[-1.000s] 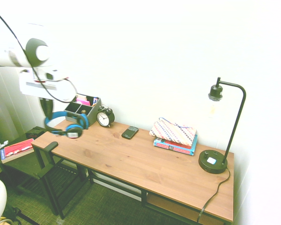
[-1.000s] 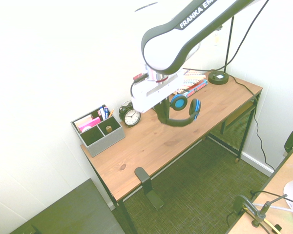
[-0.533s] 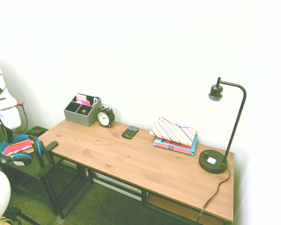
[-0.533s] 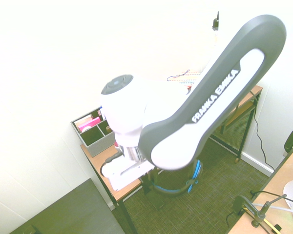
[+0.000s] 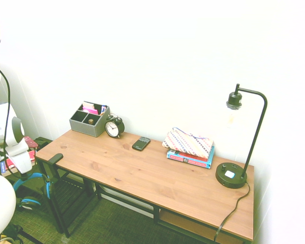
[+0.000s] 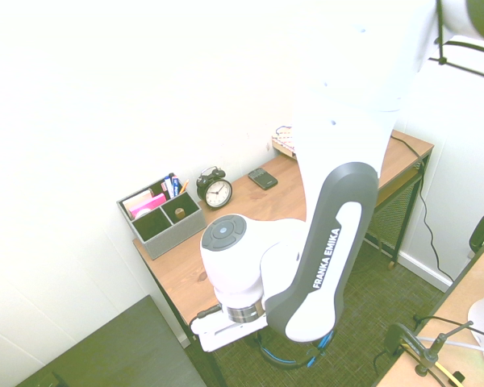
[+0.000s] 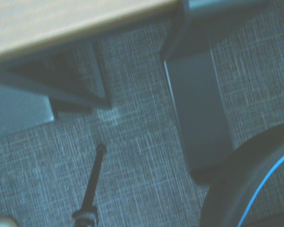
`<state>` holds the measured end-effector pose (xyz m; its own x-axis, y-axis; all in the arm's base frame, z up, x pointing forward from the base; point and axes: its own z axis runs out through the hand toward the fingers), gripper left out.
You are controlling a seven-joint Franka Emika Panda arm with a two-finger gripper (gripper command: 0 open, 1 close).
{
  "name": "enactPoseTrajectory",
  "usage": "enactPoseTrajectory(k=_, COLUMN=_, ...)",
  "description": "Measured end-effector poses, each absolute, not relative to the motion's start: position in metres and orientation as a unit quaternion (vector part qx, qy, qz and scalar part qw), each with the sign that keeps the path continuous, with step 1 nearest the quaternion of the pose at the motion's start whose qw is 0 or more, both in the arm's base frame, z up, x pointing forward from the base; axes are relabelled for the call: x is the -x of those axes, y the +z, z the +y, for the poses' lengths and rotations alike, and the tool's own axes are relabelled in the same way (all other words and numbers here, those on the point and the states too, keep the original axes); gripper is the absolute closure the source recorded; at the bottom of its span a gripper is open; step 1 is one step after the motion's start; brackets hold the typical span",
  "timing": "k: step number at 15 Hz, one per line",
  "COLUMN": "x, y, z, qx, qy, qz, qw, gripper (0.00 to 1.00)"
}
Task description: Hang the headphone
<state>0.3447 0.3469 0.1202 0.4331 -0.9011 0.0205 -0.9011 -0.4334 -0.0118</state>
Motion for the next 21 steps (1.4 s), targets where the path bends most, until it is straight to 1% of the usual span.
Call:
enactPoseTrajectory(k=4, x=-0.360, y=0.082, z=0.356, qx=-0.840, qy=0.021, qz=-0.543, qw=-0.007, gripper=1.00)
enactPoseTrajectory(k=7, x=-0.379, y=0.069, z=0.358, qx=-0.833, qy=0.035, qz=-0.552, qw=-0.002, gripper=1.00)
enactPoseTrajectory(k=8, x=-0.383, y=0.068, z=0.359, qx=-0.832, qy=0.036, qz=-0.553, qw=-0.001, gripper=0.00)
enactPoseTrajectory(k=16, x=-0.383, y=0.065, z=0.365, qx=-0.833, qy=0.020, qz=-0.553, qw=0.001, gripper=0.00)
enactPoseTrajectory(k=21, x=-0.375, y=0.094, z=0.374, qx=-0.836, qy=0.016, qz=-0.548, qw=-0.006, gripper=0.00)
